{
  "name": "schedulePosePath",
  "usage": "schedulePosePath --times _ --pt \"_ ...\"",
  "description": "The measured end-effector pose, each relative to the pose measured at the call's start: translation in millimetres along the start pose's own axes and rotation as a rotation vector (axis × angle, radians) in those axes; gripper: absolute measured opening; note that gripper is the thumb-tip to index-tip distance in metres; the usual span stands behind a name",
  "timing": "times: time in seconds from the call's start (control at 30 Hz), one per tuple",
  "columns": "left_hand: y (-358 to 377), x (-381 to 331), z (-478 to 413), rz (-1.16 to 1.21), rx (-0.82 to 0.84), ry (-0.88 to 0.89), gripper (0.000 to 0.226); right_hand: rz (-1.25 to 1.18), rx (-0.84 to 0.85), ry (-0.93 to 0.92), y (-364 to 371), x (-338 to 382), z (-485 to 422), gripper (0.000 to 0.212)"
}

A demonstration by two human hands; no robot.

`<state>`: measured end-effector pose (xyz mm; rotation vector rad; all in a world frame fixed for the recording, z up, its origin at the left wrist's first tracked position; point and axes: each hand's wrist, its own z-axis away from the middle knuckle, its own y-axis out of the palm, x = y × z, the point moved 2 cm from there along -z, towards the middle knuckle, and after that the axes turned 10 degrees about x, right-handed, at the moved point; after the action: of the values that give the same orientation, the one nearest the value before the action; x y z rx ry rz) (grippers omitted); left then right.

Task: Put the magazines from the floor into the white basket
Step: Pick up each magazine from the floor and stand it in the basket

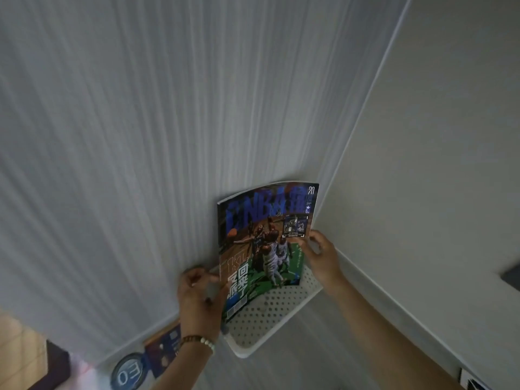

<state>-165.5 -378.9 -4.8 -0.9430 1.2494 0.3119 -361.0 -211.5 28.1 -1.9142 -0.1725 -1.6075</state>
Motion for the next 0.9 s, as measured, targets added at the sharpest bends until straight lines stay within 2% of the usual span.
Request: schedulePosePath --times 0.07,0.17,0.23,0.33,0.43,0.57,0.63,0.73,0.9 --pt "3.8 8.0 -0.2 0.012 -0.051 -0.046 0.037 0.006 0.005 -0.005 4.7 -5.0 -7.2 0.020" --pt "5.9 11.1 0.5 0.052 -0.102 -0.054 0.019 0.033 0.045 -0.007 11.3 -8.6 -17.9 0.014" --pt "4.1 12.4 1.6 0.074 -0.100 -0.055 0.021 0.021 0.051 -0.015 15.3 -10.1 -19.6 0.011" --pt "-2.1 10.4 5.1 0.120 -0.107 -0.046 0.030 -0.040 0.061 -0.005 18.1 -9.8 -16.5 0.022" --pt "-8.2 1.2 15.1 0.131 -0.110 -0.005 0.040 -0.050 0.073 0.048 14.4 -9.6 -6.8 0.045" --pt "-9.4 -20.9 38.0 0.125 -0.086 0.088 0.048 -0.085 0.039 0.094 -3.6 -4.7 20.6 0.052" --pt "-5.3 -36.3 54.0 0.122 -0.031 0.192 0.049 -0.097 0.006 0.096 -16.2 0.6 43.2 0.055" --pt "9.5 -56.6 81.5 0.115 0.136 0.292 0.045 -0.145 -0.054 0.106 -38.4 3.8 86.0 0.053" --pt "50.3 -62.7 136.7 0.073 0.566 0.291 0.040 -0.179 -0.113 0.228 -71.2 -15.3 181.8 0.053"
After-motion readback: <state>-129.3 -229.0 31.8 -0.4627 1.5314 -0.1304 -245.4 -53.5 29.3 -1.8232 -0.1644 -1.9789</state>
